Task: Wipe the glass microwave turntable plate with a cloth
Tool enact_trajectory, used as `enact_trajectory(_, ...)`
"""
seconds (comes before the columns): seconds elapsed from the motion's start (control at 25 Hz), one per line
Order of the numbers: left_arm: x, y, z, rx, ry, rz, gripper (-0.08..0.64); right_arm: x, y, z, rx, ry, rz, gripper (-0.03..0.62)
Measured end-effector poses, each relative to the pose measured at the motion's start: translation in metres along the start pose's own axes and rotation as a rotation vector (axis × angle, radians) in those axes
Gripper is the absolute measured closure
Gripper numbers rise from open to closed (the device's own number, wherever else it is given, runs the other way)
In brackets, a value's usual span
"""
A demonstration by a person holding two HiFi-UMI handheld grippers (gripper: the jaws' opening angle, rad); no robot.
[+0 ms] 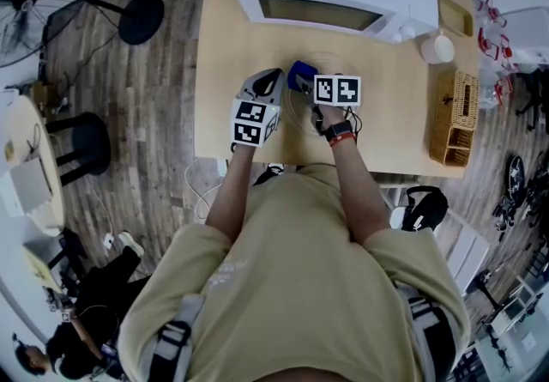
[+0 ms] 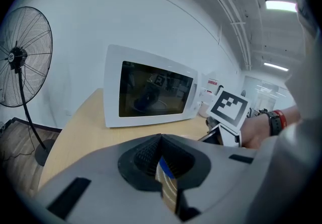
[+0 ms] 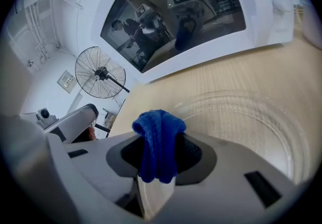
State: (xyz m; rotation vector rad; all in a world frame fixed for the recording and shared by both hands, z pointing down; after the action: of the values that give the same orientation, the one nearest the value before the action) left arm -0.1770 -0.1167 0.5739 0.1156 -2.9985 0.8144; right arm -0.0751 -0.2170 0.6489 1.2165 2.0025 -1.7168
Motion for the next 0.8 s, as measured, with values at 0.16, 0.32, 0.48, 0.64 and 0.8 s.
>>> enact_trajectory(0.16,-0.002,-0.001,-0.001,0.009,0.004,-0.001,0.541,-0.006,0.005,0.001,-0.013,-0.004,-0.005,0.449)
enact_trajectory(0.32,-0.006,-0.004,-0.001,0.01,-0.003,-0.007,0.541,-0.011,0.009,0.002,-0.018,-0.013,-0.008,0.449)
enact_trajectory(0.48,-0.014,-0.008,-0.002,0.021,-0.007,-0.021,0.541,-0.017,0.015,0.003,-0.03,-0.024,-0.013,0.449)
enact_trajectory(0.64,-0.022,-0.013,-0.002,0.027,-0.013,-0.035,0.541,-0.023,0.019,0.005,-0.039,-0.03,-0.016,0.449)
enact_trajectory(0.8,-0.03,-0.017,-0.003,0.036,-0.022,-0.054,0.541,-0.029,0.024,0.006,-0.045,-0.037,-0.02,0.449)
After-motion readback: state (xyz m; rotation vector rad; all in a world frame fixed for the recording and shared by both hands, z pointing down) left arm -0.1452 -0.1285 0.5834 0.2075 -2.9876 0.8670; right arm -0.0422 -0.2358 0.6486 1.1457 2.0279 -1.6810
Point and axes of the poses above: the fingertips, and each gripper's own axes: y backward along the fingers, x to its left, z out of its top, the point moved 7 cm from there along y, backward along the fingers, and after that the axes turned 11 degrees about -y, right-handed, at the moved point
